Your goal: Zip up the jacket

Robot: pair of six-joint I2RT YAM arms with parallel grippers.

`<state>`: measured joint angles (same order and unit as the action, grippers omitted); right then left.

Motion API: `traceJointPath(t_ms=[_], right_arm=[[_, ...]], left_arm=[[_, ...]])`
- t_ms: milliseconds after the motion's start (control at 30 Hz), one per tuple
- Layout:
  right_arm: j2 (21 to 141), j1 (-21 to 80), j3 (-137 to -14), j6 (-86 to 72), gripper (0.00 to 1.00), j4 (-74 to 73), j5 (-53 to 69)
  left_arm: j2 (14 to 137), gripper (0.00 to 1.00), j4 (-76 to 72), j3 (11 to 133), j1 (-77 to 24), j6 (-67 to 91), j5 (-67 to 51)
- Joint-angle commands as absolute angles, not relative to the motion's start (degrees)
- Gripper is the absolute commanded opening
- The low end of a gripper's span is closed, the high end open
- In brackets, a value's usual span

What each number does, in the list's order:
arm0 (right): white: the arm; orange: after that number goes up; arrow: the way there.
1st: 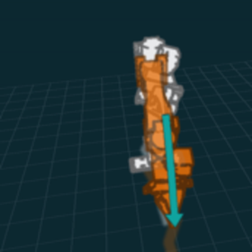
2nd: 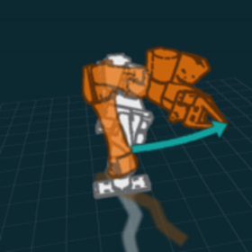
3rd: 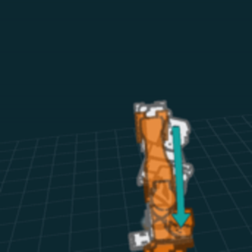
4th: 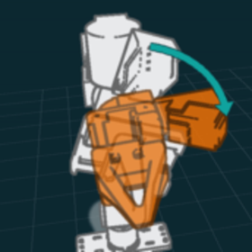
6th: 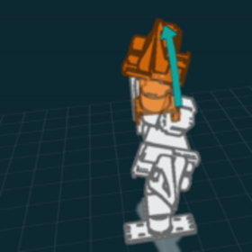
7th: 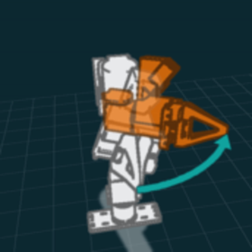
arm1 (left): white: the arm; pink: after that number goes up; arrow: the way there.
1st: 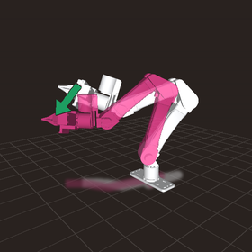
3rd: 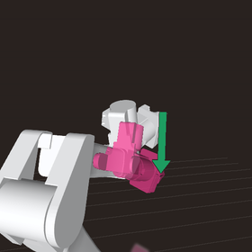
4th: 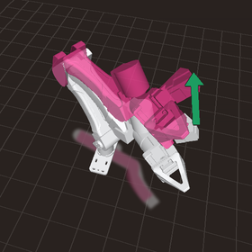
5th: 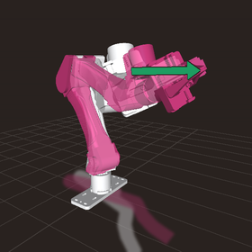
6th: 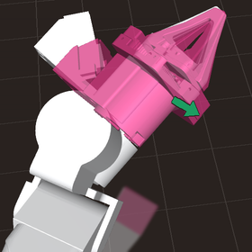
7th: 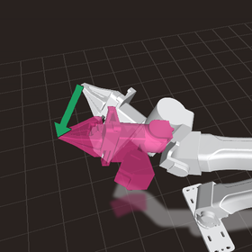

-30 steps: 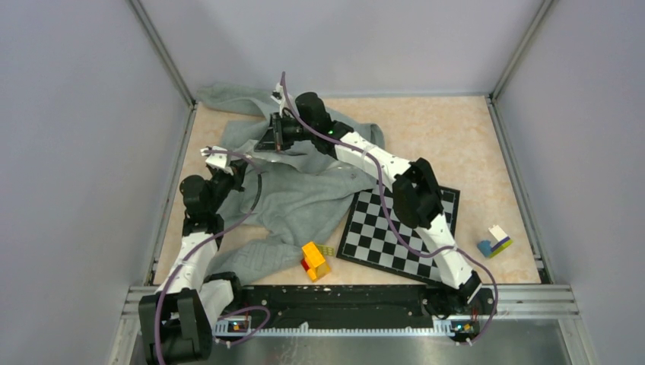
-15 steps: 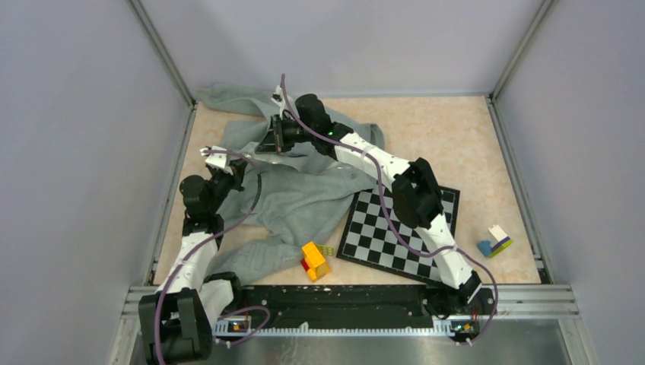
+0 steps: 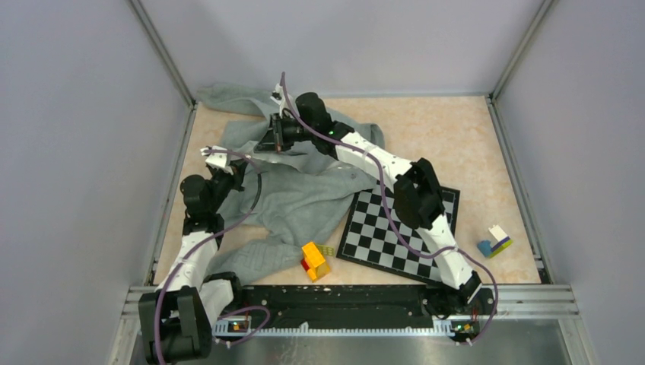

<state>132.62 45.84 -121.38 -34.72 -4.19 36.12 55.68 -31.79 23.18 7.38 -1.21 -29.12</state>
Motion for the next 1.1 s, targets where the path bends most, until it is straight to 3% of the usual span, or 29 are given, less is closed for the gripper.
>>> traceJointPath(t_ms=[0,1067], right_arm=[[128.40,46.79,-121.56,-35.55,0.00,-0.94,37.71],[133.09,46.82,-125.91,-36.10,0.00,-2.46,36.83]], left_arm=[[55.24,0.00,-34.69,23.69,7.25,-1.24,-30.15],[53.89,0.00,-35.95,22.79,7.21,-0.96,-31.62]])
